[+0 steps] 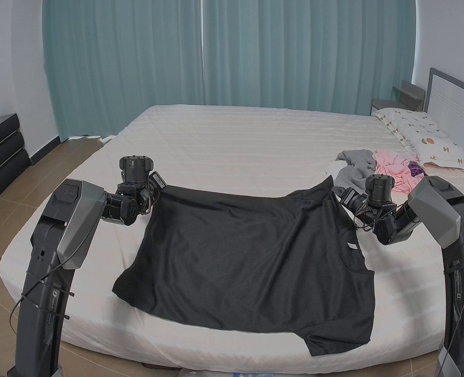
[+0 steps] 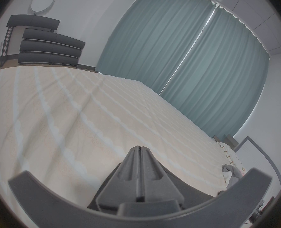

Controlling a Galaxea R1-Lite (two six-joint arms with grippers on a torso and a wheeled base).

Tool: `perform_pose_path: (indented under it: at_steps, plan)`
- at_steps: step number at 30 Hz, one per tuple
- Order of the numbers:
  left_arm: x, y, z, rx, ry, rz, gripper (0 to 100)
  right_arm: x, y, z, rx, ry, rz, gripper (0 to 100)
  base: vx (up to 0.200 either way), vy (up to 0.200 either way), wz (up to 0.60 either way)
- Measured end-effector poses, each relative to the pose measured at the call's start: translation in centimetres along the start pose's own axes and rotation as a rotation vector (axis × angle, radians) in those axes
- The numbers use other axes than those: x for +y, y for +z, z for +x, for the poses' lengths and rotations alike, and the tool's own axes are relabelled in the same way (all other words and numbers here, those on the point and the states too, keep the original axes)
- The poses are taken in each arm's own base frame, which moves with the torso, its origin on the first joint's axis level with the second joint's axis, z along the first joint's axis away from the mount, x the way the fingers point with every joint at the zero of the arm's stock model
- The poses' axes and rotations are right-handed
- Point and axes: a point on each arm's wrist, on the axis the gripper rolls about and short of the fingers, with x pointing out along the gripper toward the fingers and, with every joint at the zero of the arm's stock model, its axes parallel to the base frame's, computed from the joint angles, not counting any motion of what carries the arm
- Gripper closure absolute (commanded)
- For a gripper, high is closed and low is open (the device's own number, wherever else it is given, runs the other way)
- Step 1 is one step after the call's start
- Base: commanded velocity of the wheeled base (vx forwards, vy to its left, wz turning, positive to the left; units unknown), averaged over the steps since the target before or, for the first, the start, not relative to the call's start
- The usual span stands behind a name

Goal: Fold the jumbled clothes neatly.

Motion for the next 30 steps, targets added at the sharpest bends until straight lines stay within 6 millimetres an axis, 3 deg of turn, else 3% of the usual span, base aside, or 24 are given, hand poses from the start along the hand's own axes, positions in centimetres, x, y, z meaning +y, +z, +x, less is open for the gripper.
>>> perform_pose_path:
  at_steps: [8,19,20,30]
  plan:
    - [0.6,-0.1,0.6,-0.009,0.01,-0.003,100,0.4,0.1,2.0,0.002,-0.001,-0.002,0,0.0,0.0,0.0]
    - [1.5,0.2,1.0,-0.026,0.039,-0.007,100,-0.2,-1.2,4.1,0.012,-0.016,-0.005,0,0.0,0.0,0.0]
    - [1.5,0.2,1.0,-0.026,0.041,-0.007,100,-0.3,-1.3,4.2,0.012,-0.015,-0.005,100,0.0,0.0,0.0]
    - [1.8,-0.1,1.1,-0.027,0.056,-0.004,100,-0.2,-2.3,5.0,0.012,-0.004,-0.01,100,0.0,0.0,0.0]
